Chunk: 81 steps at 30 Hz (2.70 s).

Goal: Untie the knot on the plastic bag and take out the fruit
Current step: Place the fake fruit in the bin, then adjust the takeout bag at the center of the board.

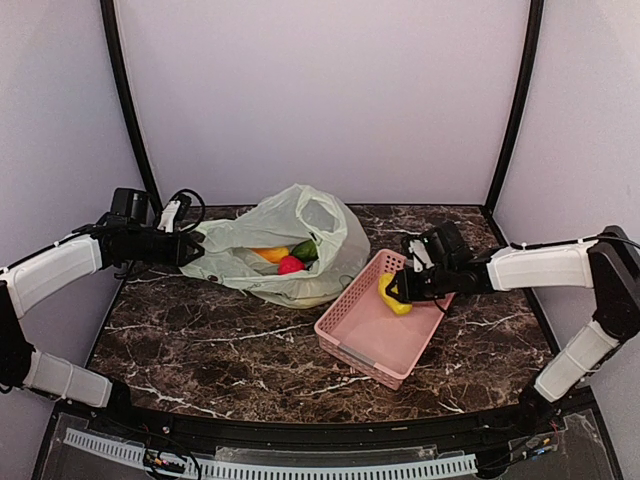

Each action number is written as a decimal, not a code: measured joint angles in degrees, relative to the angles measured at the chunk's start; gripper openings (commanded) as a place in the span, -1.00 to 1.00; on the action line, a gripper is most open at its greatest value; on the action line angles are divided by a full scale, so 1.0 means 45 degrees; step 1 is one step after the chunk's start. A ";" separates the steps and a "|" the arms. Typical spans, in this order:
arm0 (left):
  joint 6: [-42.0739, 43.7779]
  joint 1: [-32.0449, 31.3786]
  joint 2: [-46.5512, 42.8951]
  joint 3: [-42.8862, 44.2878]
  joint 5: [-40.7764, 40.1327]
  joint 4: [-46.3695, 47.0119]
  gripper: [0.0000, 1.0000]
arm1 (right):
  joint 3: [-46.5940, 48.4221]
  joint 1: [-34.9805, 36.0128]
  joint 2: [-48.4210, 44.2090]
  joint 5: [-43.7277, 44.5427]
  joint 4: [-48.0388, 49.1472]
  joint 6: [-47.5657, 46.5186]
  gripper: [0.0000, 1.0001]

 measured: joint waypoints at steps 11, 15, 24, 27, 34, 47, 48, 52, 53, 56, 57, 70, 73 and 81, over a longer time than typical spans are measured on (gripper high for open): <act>0.0005 0.0000 0.0000 0.0000 0.0010 -0.0005 -0.99 | 0.0826 0.0000 0.1719 0.0194 0.0738 0.0301 -0.65; 0.0010 0.0000 0.0000 0.0000 0.0000 -0.0015 -0.99 | 0.0967 0.0000 0.2021 0.0500 0.0869 0.0461 -0.41; 0.0015 0.0000 0.0000 0.0000 0.0000 -0.0044 -0.99 | 0.0971 0.0000 0.2045 0.1083 0.0967 0.0777 0.15; 0.0015 0.0000 -0.0010 0.0000 0.0005 -0.0053 -0.99 | 0.0971 0.0000 0.2045 0.1098 0.1035 0.0894 0.35; 0.0015 0.0000 -0.0019 0.0000 0.0005 -0.0087 -0.99 | 0.0967 0.0000 0.2040 0.1088 0.1409 0.1059 0.67; 0.0311 -0.0010 -0.0908 -0.0301 0.0957 0.0068 -0.99 | 0.0850 0.0073 0.0272 0.0928 0.1311 0.1258 0.97; 0.0330 -0.0029 -0.1069 -0.0369 0.1069 0.0078 -0.99 | 0.0937 0.0151 0.0039 0.0952 0.1248 0.1214 0.97; 0.0345 -0.0180 -0.1433 -0.0452 0.1297 0.0092 -0.98 | 0.1953 0.0933 -0.0321 0.0996 0.0986 0.0850 0.97; 0.0325 -0.0204 -0.1506 -0.0471 0.1326 0.0083 -0.96 | 0.2365 0.1311 -0.0321 0.1015 0.0967 0.0651 0.97; 0.0204 -0.0253 -0.1802 -0.0704 0.1345 -0.0010 -0.86 | 0.3123 0.2200 -0.0316 0.0913 0.1054 0.0238 0.97; 0.0160 -0.0253 -0.1962 -0.0840 0.1331 -0.0083 -0.71 | 0.3327 0.2482 -0.0306 0.0801 0.1093 0.0121 0.97; -0.0243 -0.0296 -0.4590 0.0617 -0.0622 -0.2934 0.64 | 0.4022 0.3177 0.0957 0.0719 0.1603 0.0160 0.91; -0.0330 -0.0296 -0.3619 0.1875 -0.0306 -0.3026 0.68 | 0.4022 0.3177 0.1001 0.0763 0.1608 0.0355 0.83; -0.0389 -0.0452 0.0384 0.4750 0.0782 -0.2890 0.82 | 0.4022 0.3177 0.1360 0.0777 0.1608 0.0845 0.45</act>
